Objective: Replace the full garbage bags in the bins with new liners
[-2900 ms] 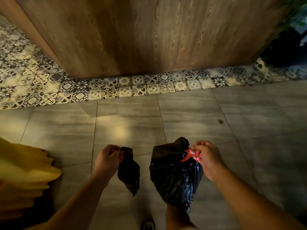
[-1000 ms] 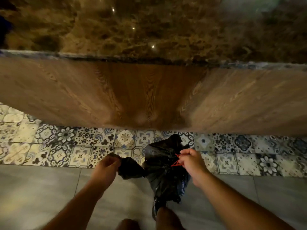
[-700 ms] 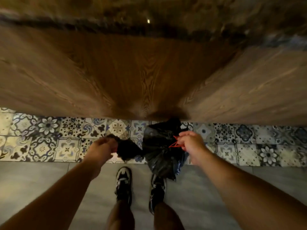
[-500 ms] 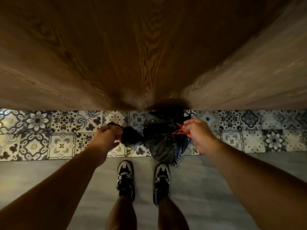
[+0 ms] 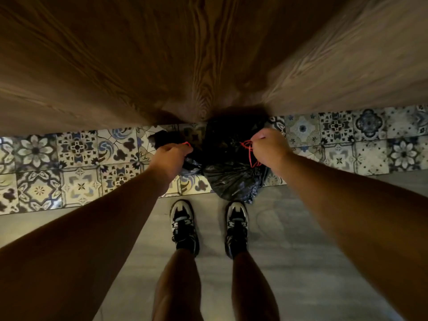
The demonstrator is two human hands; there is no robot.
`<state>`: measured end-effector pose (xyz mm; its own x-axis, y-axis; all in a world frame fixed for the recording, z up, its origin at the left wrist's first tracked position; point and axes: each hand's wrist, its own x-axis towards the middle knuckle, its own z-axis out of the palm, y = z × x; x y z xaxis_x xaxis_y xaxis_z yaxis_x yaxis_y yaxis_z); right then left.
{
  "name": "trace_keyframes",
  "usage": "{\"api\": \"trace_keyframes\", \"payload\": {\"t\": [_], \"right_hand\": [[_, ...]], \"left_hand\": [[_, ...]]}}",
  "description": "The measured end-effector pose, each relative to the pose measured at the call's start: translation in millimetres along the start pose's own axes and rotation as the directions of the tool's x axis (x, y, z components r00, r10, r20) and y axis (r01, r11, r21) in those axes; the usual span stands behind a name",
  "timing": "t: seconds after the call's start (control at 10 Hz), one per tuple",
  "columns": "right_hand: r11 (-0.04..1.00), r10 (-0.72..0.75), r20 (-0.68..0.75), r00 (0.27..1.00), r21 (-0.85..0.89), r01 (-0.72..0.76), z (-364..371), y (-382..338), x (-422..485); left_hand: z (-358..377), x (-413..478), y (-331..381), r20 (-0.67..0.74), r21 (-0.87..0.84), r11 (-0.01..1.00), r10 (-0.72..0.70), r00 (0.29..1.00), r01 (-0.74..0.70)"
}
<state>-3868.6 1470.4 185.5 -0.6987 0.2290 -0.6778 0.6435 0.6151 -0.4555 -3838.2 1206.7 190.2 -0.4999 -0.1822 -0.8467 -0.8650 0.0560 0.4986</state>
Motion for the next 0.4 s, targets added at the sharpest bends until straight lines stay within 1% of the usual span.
{"api": "trace_keyframes", "payload": {"t": [0.1,0.2,0.3,0.4], "right_hand": [[0.998,0.027,-0.016,1.000,-0.059,-0.028,-2,0,5],[0.992,0.089,0.040,0.995,-0.095,-0.085,-7,2,1],[0.988,0.113,0.103,0.988,-0.120,-0.101,-21,11,-13],[0.983,0.151,0.085,0.985,-0.122,-0.140,-31,21,-36]], "left_hand": [[-1,5,3,0.007,0.029,0.999,-0.027,1.000,0.027],[-3,0,6,0.005,0.074,0.997,-0.020,1.000,0.020],[-12,-19,9,0.038,0.155,0.987,0.026,0.999,-0.032],[-24,-39,8,0.103,0.101,0.994,0.021,0.994,-0.031]]}}
